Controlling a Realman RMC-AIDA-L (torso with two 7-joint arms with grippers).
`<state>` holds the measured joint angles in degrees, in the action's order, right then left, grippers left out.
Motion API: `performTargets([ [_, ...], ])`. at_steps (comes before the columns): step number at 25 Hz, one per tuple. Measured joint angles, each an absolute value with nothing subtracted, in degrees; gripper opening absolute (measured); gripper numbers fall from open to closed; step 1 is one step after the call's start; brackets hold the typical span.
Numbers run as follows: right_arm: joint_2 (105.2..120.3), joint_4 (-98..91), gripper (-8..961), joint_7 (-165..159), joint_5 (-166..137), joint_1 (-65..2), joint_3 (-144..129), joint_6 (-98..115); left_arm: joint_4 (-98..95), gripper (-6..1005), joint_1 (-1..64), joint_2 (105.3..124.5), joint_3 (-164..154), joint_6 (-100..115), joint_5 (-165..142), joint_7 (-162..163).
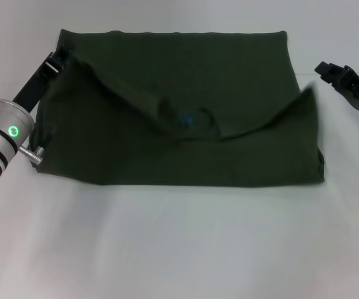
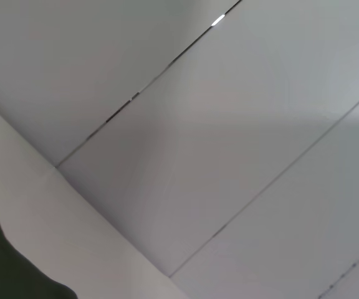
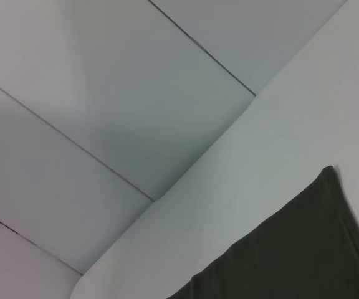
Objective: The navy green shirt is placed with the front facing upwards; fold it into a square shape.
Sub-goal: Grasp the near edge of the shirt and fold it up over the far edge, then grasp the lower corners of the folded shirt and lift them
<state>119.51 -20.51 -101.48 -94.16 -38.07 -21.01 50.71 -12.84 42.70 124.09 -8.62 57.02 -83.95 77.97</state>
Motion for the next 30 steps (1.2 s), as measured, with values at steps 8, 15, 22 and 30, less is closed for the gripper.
performTargets([
  [8, 119.51, -20.06, 272, -101.38, -92.90, -37.84, -20.87, 50.79, -11.77, 525, 42.12, 124.15, -8.62, 56.09, -80.75, 75.83],
  [15, 118.38, -20.47, 567, -102.48, -92.65, -34.55, -21.36, 56.03, -12.86, 670, 38.48, 123.07, -10.92, 60.15, -81.86, 80.60],
  [22, 113.88, -20.62, 942, -106.50, -93.76, -28.16, -25.96, 68.76, -26.76, 749, 30.42, 120.20, -27.23, 65.50, -92.60, 103.01],
  [30, 110.95, -21.79, 947, -106.63, -94.23, -22.96, -29.09, 77.03, -38.90, 748, 32.72, 115.38, -27.90, 72.31, -125.23, 123.13],
])
